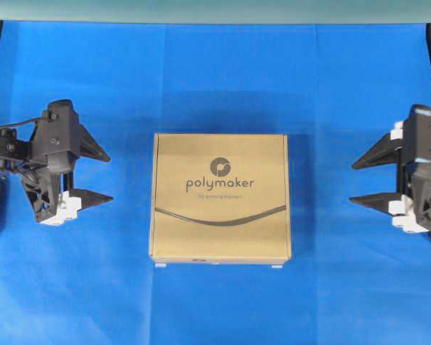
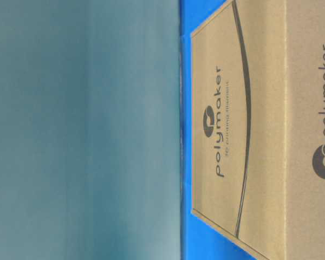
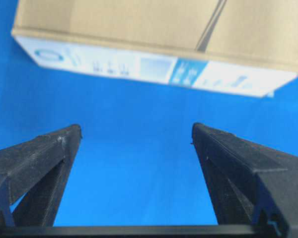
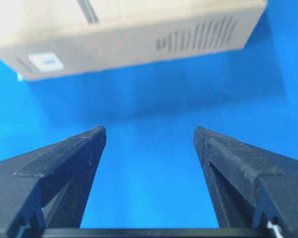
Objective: Lift up the cardboard box by clamping it between your arms.
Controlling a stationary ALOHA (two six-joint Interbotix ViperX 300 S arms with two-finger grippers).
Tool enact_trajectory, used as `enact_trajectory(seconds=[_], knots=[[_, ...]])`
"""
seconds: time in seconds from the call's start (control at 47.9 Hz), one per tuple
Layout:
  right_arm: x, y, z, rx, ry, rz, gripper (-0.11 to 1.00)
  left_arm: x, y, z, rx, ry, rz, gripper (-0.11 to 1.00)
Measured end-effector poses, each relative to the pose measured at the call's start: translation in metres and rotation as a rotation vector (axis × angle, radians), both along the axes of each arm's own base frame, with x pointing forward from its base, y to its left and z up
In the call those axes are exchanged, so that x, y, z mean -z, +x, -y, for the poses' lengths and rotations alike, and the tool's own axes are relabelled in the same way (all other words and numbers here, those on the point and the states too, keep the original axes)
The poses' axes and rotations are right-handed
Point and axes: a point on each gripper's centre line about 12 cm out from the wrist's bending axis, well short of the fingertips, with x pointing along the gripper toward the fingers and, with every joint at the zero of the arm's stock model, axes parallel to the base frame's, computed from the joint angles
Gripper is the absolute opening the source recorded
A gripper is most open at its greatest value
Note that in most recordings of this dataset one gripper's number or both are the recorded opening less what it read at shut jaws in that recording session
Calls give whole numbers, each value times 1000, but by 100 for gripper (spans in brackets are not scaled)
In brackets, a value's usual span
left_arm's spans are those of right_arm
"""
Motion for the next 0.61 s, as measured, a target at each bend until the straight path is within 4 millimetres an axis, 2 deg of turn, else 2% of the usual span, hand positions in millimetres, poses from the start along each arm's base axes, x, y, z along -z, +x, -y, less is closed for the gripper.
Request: enact_trajectory(seconds=[0.251,0.606], knots=[[-17,-3,1,6,-10,105,100,-11,8,0,2,6,116,88],[-27,-17,0,7,-18,194,100,-20,14,5,25,14,204,88]])
